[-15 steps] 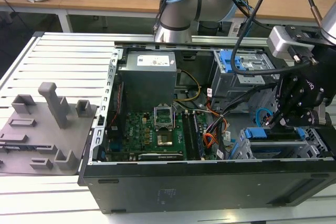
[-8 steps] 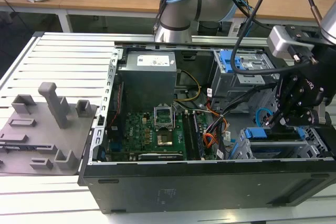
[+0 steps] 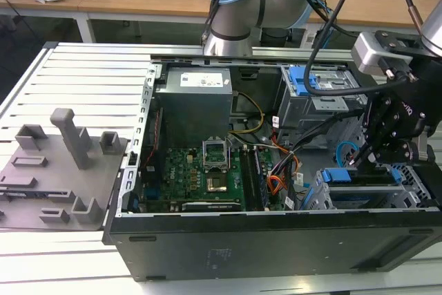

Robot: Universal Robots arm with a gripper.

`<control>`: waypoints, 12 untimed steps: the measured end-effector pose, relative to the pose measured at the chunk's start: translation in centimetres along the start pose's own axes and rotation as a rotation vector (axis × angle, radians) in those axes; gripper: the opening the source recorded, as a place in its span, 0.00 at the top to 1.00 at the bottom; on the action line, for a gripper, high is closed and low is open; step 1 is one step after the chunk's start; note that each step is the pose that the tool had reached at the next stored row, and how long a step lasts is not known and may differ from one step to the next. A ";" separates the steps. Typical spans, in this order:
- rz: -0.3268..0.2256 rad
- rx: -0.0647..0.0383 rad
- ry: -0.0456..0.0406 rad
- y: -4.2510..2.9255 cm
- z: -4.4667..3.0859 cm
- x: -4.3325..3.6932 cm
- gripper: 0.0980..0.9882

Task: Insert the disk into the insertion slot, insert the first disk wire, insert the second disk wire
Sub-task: 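Insert the second disk wire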

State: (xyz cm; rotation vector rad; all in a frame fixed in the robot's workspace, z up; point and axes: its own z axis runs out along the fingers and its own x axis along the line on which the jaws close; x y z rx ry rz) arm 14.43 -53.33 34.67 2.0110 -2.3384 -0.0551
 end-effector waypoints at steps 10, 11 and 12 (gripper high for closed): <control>-0.012 0.000 0.0007 -0.26 0.21 0.11 0.93; -0.014 0.000 0.0008 -0.27 0.24 0.15 0.93; -0.018 0.000 0.0011 -0.28 0.26 0.20 0.93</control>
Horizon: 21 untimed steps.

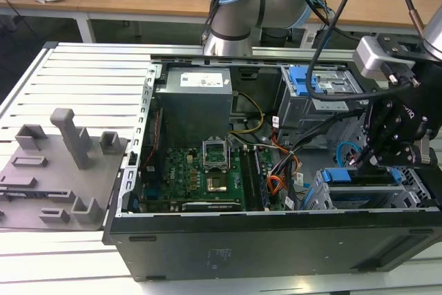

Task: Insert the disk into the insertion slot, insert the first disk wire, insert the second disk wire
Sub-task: 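Insert the second disk wire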

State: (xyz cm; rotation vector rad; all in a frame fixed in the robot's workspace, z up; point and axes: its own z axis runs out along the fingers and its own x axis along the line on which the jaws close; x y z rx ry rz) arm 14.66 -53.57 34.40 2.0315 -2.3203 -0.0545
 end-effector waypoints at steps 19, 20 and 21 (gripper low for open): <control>-0.026 -0.002 -0.0200 -0.08 0.04 0.25 0.93; -0.027 -0.002 -0.0200 -0.09 0.07 0.28 0.93; -0.027 -0.002 -0.0195 -0.09 0.07 0.30 0.93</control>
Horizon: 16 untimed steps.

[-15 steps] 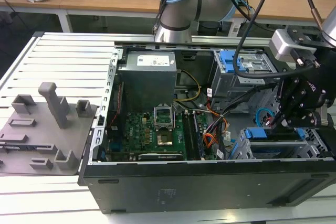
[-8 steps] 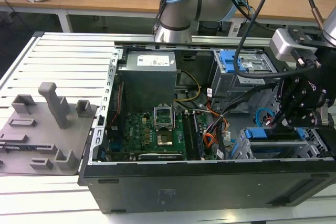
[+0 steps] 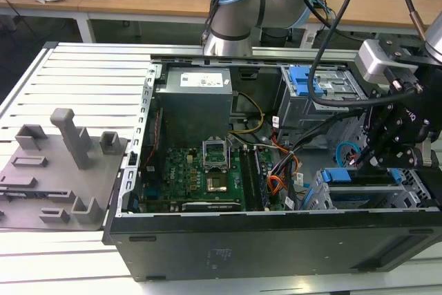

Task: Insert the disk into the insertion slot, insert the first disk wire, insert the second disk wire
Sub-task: 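Insert the second disk wire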

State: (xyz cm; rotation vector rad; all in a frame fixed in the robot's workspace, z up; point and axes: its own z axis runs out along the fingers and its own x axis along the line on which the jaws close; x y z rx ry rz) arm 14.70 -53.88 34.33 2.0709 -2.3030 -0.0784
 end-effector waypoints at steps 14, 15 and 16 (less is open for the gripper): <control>-0.016 0.000 0.0020 -0.12 0.77 0.25 0.93; -0.016 0.000 0.0017 -0.12 0.79 0.26 0.93; -0.016 0.000 0.0015 -0.12 0.80 0.26 0.93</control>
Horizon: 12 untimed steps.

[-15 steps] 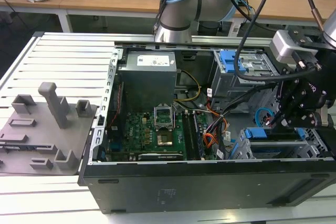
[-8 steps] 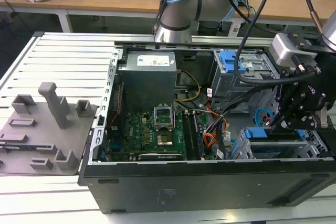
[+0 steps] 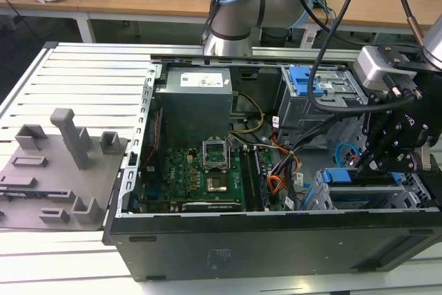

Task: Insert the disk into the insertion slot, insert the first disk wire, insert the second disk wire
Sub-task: 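Insert the second disk wire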

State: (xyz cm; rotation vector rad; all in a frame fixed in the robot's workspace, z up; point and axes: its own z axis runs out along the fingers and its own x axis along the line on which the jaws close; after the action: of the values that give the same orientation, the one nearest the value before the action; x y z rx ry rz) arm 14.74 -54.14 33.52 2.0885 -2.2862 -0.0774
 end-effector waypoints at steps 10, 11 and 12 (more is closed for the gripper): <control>0.000 0.000 -0.0003 0.18 -2.67 -0.01 0.85; 0.000 0.000 -0.0002 0.20 -2.96 -0.02 0.85; 0.000 0.000 -0.0004 0.23 -3.27 -0.02 0.86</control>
State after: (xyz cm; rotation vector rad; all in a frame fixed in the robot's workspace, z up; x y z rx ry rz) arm 14.73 -54.12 36.79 2.0890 -2.2861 -0.0779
